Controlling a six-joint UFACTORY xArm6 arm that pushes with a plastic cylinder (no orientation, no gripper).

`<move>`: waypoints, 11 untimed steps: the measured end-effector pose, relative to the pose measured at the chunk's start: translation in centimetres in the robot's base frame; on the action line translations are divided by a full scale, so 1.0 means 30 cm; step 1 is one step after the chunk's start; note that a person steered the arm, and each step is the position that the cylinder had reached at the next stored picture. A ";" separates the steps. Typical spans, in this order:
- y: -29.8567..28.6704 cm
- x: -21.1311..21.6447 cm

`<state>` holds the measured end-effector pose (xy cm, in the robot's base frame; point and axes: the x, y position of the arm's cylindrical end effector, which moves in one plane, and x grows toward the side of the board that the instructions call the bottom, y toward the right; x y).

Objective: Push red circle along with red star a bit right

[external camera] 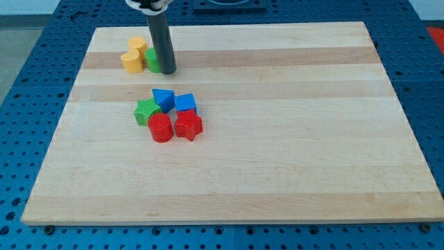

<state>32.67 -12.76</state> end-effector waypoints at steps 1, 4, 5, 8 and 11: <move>-0.050 0.000; -0.113 0.069; -0.188 0.227; -0.118 0.513; -0.023 0.401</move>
